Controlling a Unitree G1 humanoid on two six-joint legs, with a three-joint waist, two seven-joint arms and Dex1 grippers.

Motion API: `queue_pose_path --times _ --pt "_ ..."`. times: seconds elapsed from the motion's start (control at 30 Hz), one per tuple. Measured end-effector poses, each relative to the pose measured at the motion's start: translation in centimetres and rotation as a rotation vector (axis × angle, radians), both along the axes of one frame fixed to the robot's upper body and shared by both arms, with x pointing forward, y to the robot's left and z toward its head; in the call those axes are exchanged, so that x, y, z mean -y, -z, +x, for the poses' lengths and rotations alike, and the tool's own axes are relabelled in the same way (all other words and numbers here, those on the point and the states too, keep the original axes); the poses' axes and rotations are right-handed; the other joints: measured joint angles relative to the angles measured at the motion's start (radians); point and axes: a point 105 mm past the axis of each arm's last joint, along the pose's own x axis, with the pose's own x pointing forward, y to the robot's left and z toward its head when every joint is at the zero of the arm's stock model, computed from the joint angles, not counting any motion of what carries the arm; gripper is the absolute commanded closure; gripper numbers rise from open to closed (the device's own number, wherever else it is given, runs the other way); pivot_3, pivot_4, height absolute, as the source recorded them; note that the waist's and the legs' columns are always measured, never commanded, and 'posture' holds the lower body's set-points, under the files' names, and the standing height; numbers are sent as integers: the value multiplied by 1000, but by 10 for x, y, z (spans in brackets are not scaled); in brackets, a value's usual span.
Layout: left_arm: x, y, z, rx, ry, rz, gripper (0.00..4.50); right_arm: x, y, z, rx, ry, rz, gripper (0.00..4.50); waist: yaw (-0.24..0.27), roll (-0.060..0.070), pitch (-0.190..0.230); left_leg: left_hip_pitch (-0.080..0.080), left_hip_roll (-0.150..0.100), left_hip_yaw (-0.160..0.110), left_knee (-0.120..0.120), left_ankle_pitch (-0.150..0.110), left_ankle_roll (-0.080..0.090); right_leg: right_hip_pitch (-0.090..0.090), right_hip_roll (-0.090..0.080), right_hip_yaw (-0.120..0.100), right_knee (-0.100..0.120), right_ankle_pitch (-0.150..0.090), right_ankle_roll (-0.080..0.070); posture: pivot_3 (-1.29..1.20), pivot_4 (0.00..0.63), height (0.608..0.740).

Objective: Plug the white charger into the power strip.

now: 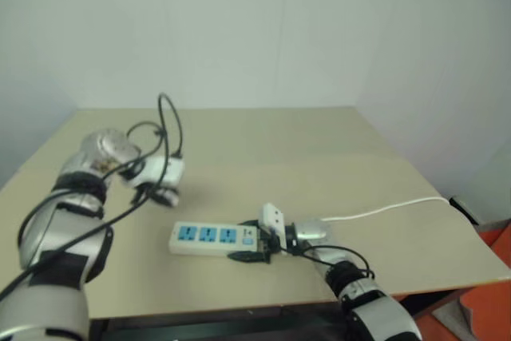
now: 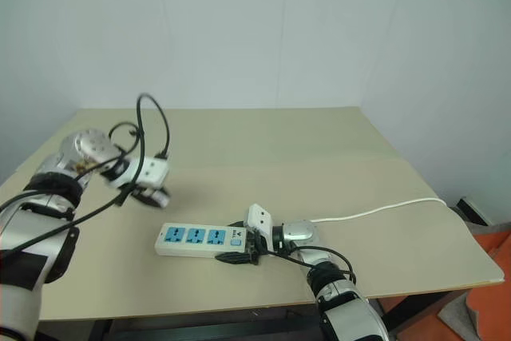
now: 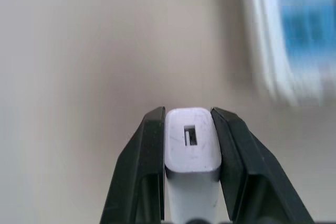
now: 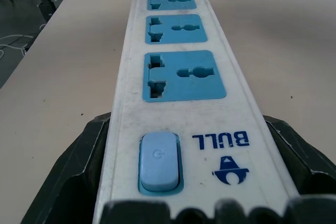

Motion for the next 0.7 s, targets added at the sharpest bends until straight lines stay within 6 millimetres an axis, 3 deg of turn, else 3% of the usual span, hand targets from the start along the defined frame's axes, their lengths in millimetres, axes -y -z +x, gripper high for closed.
queue_pose_path --times 0.2,0.33,0.5,0.7 --pt "41 -30 -8 -19 83 -589 3487 -1 0 0 0 -6 -4 1066 -3 0 0 0 0 -1 2 0 0 1 0 0 1 0 0 0 150 740" --pt "54 -40 -20 -81 107 -870 3487 -3 0 -1 -4 -17 -7 1066 -9 0 0 1 0 -1 1 0 0 2 0 0 1 0 0 0 150 740" --pt "62 -26 -41 -203 89 -1006 3487 -4 1 -1 -8 -21 -12 1066 -13 0 0 5 0 -2 1 0 0 6 1 -1 0 0 0 0 150 740" --pt "70 9 -59 -331 60 -961 3487 -4 3 -2 -18 -19 -17 1066 -12 0 0 11 0 -3 1 0 0 13 0 -2 -2 0 0 0 150 740"
